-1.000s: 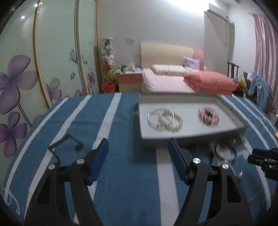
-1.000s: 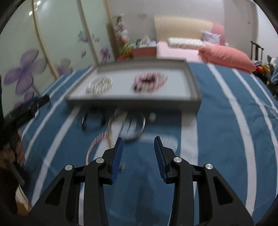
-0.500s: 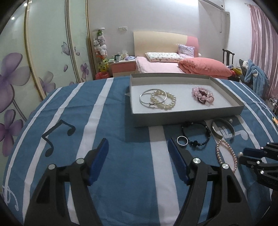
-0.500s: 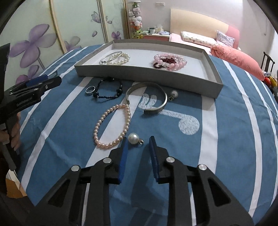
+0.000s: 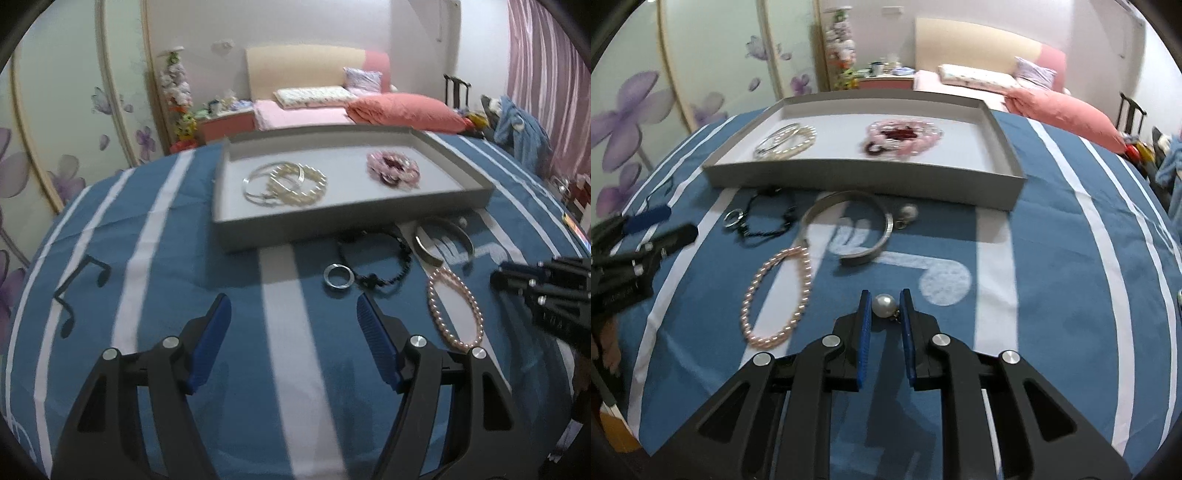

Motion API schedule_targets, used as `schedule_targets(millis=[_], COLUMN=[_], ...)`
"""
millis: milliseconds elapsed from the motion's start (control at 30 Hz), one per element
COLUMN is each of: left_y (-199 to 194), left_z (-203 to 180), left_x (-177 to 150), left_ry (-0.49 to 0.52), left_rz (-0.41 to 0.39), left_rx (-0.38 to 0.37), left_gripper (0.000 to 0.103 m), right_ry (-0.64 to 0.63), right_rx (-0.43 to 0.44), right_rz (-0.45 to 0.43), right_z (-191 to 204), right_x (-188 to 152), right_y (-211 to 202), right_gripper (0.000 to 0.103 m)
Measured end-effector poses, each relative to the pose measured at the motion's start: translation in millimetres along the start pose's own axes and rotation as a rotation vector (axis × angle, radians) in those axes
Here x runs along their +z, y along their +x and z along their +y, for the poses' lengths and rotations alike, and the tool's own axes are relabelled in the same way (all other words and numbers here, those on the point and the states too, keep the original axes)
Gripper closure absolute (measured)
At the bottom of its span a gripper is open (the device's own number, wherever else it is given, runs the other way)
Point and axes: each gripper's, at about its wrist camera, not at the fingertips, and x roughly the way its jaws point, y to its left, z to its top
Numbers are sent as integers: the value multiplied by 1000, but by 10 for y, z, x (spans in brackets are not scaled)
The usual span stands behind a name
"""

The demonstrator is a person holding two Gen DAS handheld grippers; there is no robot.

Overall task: Organize jewelry
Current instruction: 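Move the right tool to the single pearl pendant and close around it, then grasp the silver ring with the left tool while the right tool holds the pearl pendant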

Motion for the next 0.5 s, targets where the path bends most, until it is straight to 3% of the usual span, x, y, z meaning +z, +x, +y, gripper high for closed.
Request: schedule_targets(millis=[167, 233, 500], left_y=[202, 277, 422], left_z=[-120, -144, -209], left_x=[45, 69, 233], left_ry=[26, 29, 32], left_rz=[61, 85, 87], left_rx=[-29, -34, -20], left_gripper=[35, 42, 51], right_ry=[4, 8, 14], right_rx=[1, 7, 20], right_rz=[-6, -7, -7], right_z=[-6, -20, -39], right_x=[1, 5, 17], right_y=[3, 5, 4], right_gripper=[87, 87, 87])
